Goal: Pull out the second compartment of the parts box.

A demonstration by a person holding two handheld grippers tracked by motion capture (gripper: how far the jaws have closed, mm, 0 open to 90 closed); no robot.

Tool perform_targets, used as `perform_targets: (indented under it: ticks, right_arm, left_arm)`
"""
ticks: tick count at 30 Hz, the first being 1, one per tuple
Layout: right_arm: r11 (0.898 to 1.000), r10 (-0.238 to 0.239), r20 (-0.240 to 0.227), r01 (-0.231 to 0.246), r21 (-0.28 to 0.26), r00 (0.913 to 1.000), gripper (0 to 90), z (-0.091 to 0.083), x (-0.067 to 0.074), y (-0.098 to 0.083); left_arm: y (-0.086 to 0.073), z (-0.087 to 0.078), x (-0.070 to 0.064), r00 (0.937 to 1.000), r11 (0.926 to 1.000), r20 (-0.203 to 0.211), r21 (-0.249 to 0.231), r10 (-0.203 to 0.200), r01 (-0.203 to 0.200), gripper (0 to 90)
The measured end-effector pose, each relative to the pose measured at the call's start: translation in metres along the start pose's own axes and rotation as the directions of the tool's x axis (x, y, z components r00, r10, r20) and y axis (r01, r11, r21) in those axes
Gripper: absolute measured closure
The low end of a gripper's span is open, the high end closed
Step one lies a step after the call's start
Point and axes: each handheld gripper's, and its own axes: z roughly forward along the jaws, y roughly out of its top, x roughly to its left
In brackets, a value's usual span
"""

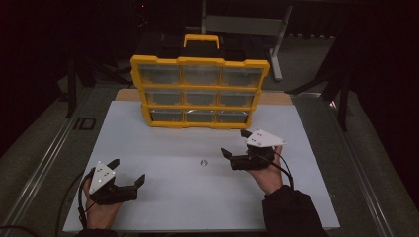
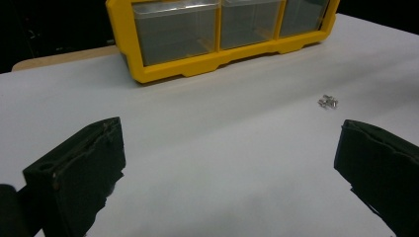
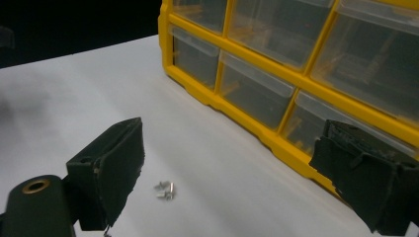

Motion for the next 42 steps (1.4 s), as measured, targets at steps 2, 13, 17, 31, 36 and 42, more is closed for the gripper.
perform_targets:
  ticks: [2, 13, 17, 31, 36, 42]
  right_arm:
    - [1.0, -0.003, -0.007, 0.003, -0.005, 1.0, 10.8, 0.006, -0.002, 0.006]
    - [1.0, -0.018, -0.016, 0.018, 0.01, 0.9997, 10.9, 0.036, -0.008, 0.025]
    - [0.999, -0.04, -0.017, 0.04, 0.02, 0.9991, 11.7, 0.048, -0.012, 0.031]
    - [0.994, -0.103, 0.027, 0.102, 0.023, 0.9943, 13.2, 0.085, -0.016, 0.053]
    - [0.993, -0.119, 0.034, 0.118, 0.032, 0.9923, 11.5, 0.097, -0.016, 0.062]
    - [0.983, -0.179, 0.07, 0.175, 0.052, 0.9814, 10.9, 0.109, -0.013, 0.071]
  left_arm:
    - [0.0, 0.0, 0.0, 1.0, 1.0, 0.0, -0.002, 0.001, -0.001, 0.0]
    - [0.001, 0.001, 0.001, 1.0, 1.0, -0.006, -0.004, -0.003, 0.003, 0.0]
    - [0.001, 0.002, 0.001, 1.0, 1.0, -0.001, -0.003, -0.001, 0.001, 0.0]
    - [0.001, 0.002, 0.002, 1.0, 1.0, 0.001, -0.008, 0.001, -0.001, 0.0]
    - [0.001, 0.002, 0.002, 1.0, 1.0, 0.0, -0.008, 0.003, -0.003, 0.0]
    - [0.002, 0.001, 0.002, 1.0, 1.0, 0.001, -0.007, 0.006, -0.006, 0.0]
